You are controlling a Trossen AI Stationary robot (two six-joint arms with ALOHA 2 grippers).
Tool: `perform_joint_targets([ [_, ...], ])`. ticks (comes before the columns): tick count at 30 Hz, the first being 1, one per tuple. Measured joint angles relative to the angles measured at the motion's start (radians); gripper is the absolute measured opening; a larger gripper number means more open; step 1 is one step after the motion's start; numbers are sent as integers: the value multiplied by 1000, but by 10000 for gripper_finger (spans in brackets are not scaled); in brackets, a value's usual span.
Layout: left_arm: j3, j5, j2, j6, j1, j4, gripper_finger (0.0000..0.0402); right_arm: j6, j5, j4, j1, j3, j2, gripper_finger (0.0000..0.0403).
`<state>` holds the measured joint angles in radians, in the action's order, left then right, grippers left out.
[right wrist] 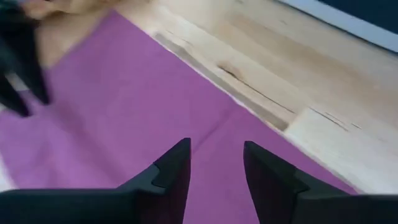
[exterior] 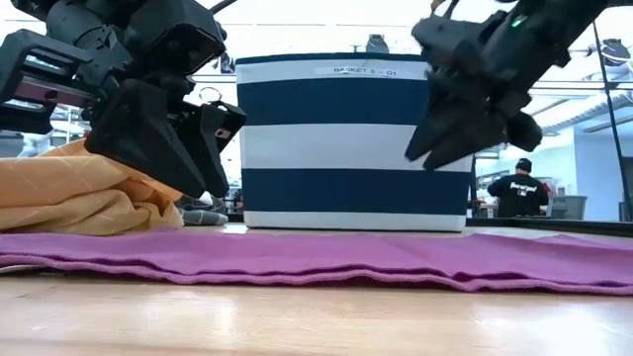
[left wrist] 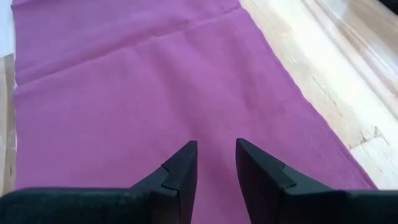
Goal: Fold towel
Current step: Fold the purple towel
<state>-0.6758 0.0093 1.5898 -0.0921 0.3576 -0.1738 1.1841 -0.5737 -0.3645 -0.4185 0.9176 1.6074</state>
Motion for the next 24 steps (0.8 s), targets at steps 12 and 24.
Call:
perform_joint_targets([
  [12, 0, 0, 0, 0, 0, 0, 116, 157, 129, -445, -22, 276, 198, 155],
  [24, 0, -23, 0, -34, -4, -1, 116, 547, 235, -679, -192, 401, 240, 151],
])
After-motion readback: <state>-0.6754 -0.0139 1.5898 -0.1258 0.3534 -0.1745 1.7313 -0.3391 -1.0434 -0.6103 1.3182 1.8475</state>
